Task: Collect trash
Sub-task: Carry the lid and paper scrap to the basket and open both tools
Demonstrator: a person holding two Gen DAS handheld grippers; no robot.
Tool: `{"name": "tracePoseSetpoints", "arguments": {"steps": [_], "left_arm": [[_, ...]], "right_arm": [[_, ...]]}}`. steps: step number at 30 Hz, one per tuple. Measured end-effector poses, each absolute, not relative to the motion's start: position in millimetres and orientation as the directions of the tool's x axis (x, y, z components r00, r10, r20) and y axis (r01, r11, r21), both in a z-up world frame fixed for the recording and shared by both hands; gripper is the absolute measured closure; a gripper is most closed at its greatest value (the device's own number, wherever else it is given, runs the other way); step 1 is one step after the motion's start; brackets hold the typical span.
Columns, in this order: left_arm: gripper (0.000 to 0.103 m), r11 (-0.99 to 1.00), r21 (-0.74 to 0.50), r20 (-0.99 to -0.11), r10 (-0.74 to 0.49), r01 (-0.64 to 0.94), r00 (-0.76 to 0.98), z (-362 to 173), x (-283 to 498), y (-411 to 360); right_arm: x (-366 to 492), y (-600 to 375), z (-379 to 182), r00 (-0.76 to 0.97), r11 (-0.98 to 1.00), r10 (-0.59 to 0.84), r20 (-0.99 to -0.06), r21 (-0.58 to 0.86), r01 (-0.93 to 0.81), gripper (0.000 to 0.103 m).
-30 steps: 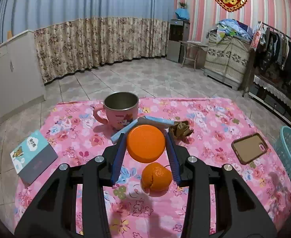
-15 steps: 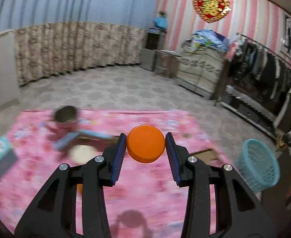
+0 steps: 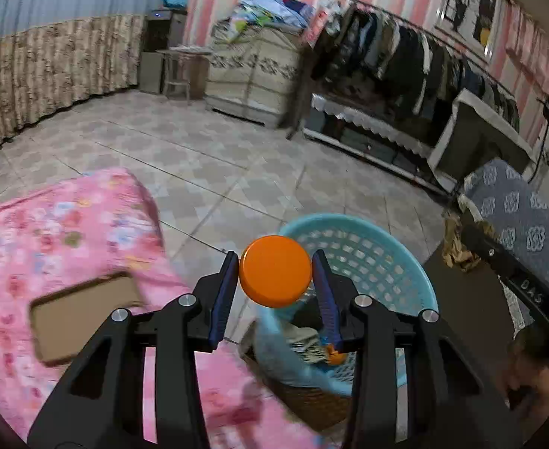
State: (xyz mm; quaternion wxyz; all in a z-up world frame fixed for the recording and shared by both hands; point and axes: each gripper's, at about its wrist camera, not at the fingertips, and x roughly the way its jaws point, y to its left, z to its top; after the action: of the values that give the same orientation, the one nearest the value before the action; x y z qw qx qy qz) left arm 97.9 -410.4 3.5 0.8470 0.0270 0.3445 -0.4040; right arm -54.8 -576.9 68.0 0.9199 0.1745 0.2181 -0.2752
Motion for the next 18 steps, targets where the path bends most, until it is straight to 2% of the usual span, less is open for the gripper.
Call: {"name": "tracePoseSetpoints", "arguments": {"steps": [5, 10, 12, 14, 15, 16, 17, 18], "left_arm": [[0.063, 0.658, -0.209, -0.652, -0.645, 0.723, 0.399, -14.1, 96.9, -447.1], [0.063, 0.655, -0.206, -0.660, -0.642, 0.727, 0.391, -16.7, 96.9, -456.3], [0.056, 0.643, -0.201, -0.663, -0.645, 0.739, 0.381, -17.3, 94.4, -458.6], [0.027, 0.640, -0.196, -0.661, -0.646, 0.743, 0.382, -18.5, 92.7, -458.3], [0.021, 0.642, -0.192, -0.658, -0.646, 0.743, 0.388, -17.1, 92.8, -457.2], [0.015, 0.644, -0.185, -0.648, -0.648, 0.743, 0.400, -16.1, 91.1, -455.8], [0.014, 0.641, -0.183, -0.647, -0.650, 0.746, 0.400, -15.2, 90.0, -454.9], [0.014, 0.636, -0.184, -0.648, -0.652, 0.750, 0.394, -15.3, 89.6, -454.7]], "right_arm": [[-58.8, -588.0, 53.9, 0.740, 0.772, -0.422, -0.524, 0.220, 0.597, 0.075], [-56.9, -591.8, 47.5, 0.745, 0.773, -0.400, -0.534, 0.241, 0.587, 0.073], [-56.1, -592.2, 45.5, 0.750, 0.777, -0.390, -0.534, 0.246, 0.579, 0.073], [-54.9, -593.0, 42.5, 0.751, 0.778, -0.379, -0.540, 0.253, 0.575, 0.069], [-54.2, -592.9, 41.0, 0.753, 0.782, -0.374, -0.541, 0.252, 0.569, 0.065], [-53.6, -591.4, 40.7, 0.756, 0.786, -0.373, -0.538, 0.250, 0.566, 0.053], [-53.1, -590.6, 40.8, 0.757, 0.787, -0.372, -0.537, 0.248, 0.564, 0.044], [-52.1, -589.0, 41.4, 0.756, 0.790, -0.374, -0.537, 0.242, 0.563, 0.041]]}}
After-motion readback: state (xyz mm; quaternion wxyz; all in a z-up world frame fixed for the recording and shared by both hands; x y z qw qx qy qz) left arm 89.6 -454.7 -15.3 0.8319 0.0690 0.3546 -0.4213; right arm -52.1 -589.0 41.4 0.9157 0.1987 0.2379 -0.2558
